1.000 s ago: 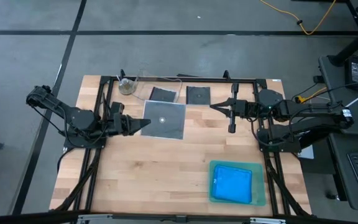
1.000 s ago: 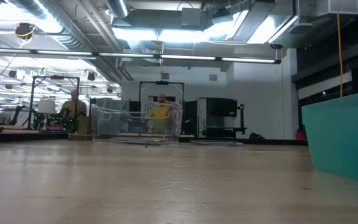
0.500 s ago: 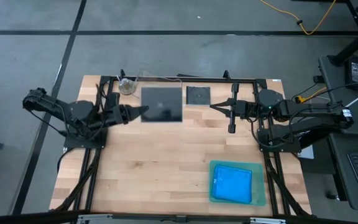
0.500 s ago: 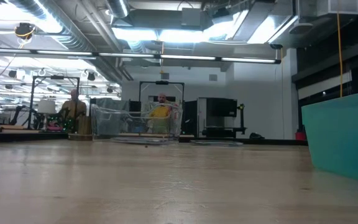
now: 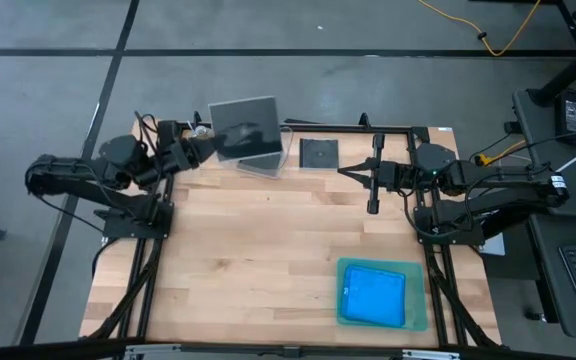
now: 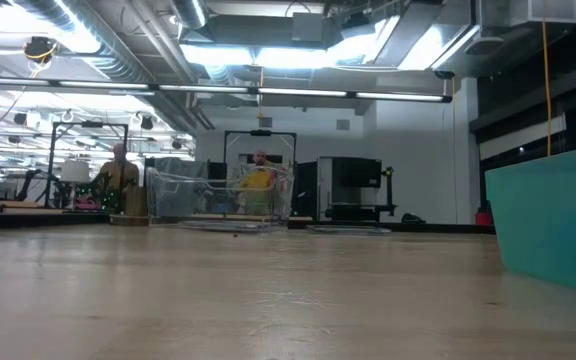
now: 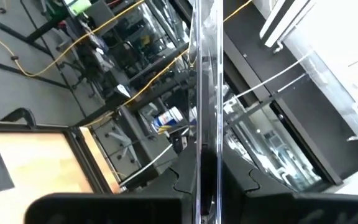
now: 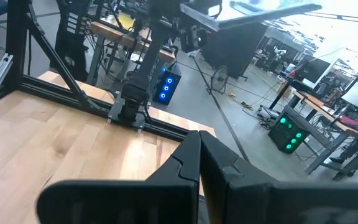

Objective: Pick & place jewel cases by type
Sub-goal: Put the bottom black cd case into the transparent bin

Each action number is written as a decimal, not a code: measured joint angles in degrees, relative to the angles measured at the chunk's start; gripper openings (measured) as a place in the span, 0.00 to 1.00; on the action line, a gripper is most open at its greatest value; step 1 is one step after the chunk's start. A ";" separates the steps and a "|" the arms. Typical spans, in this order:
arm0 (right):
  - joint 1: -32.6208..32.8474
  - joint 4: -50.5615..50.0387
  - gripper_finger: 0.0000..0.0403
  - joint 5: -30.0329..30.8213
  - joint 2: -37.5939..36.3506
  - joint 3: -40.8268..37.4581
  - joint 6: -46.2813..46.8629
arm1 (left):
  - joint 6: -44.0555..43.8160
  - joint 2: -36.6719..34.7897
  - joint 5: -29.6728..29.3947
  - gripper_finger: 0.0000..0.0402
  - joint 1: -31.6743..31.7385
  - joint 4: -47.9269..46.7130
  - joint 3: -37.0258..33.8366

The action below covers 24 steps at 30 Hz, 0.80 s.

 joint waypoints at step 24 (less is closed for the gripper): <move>-0.01 -0.04 0.02 -0.02 0.00 0.00 -0.04 | 12.05 22.01 45.62 0.05 44.00 -50.64 47.19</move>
